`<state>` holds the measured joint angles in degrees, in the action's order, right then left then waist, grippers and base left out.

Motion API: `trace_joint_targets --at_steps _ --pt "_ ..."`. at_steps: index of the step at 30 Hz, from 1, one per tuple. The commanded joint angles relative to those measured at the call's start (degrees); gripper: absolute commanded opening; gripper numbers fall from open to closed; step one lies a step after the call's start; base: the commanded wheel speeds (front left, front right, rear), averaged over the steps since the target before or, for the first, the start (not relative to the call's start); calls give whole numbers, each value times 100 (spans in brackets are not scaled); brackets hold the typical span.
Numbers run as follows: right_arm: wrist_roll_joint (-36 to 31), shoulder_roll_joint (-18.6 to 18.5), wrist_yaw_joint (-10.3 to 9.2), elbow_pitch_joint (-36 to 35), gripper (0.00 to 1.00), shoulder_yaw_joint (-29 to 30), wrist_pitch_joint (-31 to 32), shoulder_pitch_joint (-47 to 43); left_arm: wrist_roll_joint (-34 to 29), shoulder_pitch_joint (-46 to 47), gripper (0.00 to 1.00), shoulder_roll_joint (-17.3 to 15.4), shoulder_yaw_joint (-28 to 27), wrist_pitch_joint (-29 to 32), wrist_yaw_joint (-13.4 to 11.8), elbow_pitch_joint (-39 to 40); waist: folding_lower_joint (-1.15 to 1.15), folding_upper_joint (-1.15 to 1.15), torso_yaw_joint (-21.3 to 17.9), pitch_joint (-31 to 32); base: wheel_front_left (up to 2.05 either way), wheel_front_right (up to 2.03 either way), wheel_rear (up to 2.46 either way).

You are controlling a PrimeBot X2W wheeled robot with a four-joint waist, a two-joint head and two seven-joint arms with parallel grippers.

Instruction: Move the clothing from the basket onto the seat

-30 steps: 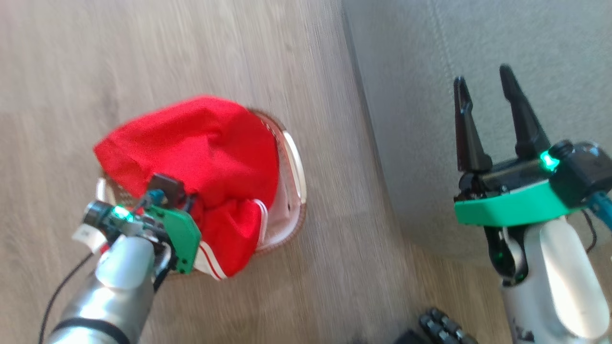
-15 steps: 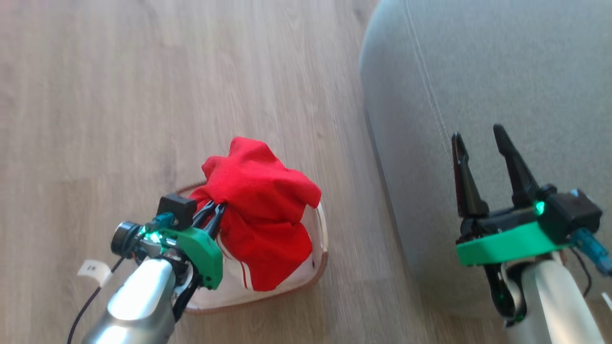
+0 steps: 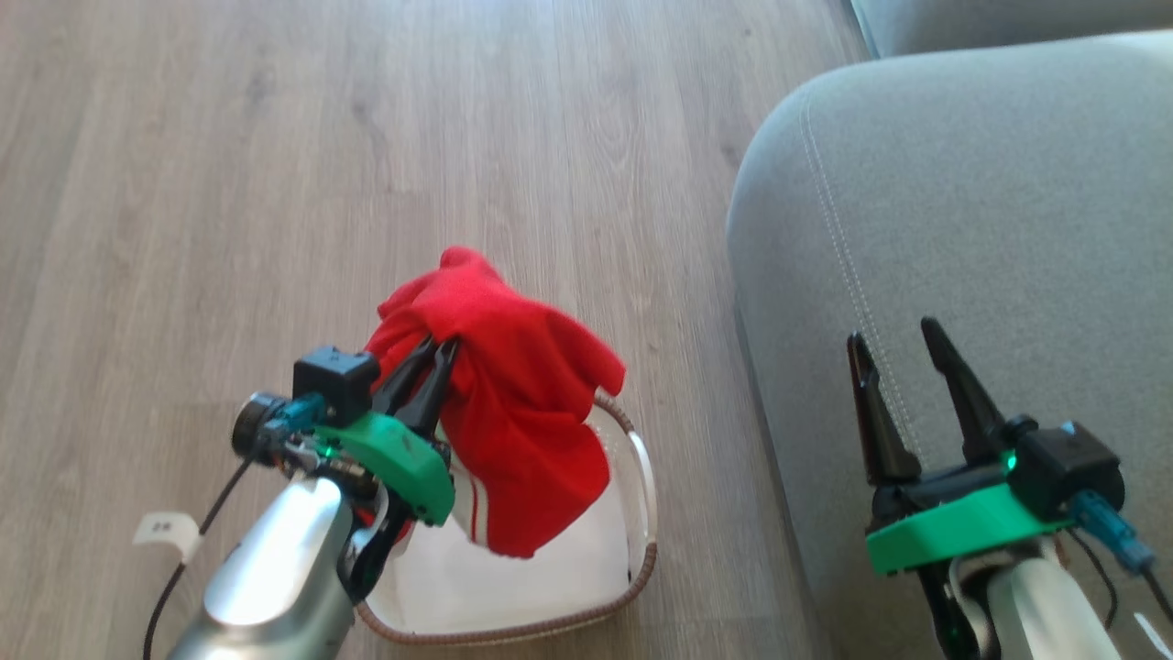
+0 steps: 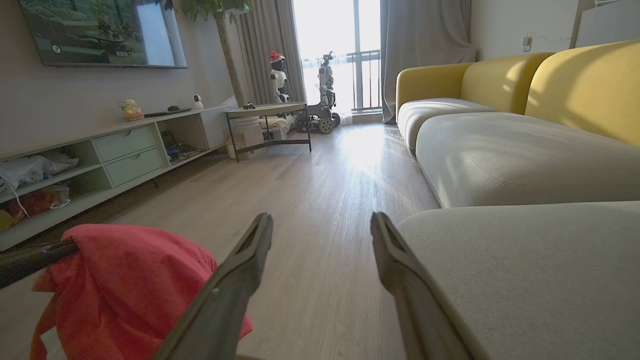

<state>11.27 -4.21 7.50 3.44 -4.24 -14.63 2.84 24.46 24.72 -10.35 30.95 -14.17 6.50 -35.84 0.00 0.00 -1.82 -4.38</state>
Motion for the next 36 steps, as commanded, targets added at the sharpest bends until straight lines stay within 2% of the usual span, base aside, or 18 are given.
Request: trace_joint_targets --at_steps 1,9,17,28,36 --pt "43 -101 -1 -152 100 -152 -37 14 57 232 0 -160 -237 -6 -39 384 0 0 32 110 0 0 0" --pt "176 -216 -1 -78 100 -386 -37 -178 492 369 0 -265 -448 696 -97 1889 0 0 53 363 0 0 0" --pt "249 -285 -1 -96 100 -524 -37 -187 674 546 0 -391 -600 1255 -309 2925 0 0 -8 381 0 0 0" --pt "471 -432 -1 -402 100 -981 -37 -164 705 431 0 -469 -544 1449 -410 3291 0 0 -56 359 0 0 0" --pt "661 -633 -1 -454 100 -1827 -37 269 710 489 0 -392 -423 1425 -373 3201 0 0 39 344 0 0 0"
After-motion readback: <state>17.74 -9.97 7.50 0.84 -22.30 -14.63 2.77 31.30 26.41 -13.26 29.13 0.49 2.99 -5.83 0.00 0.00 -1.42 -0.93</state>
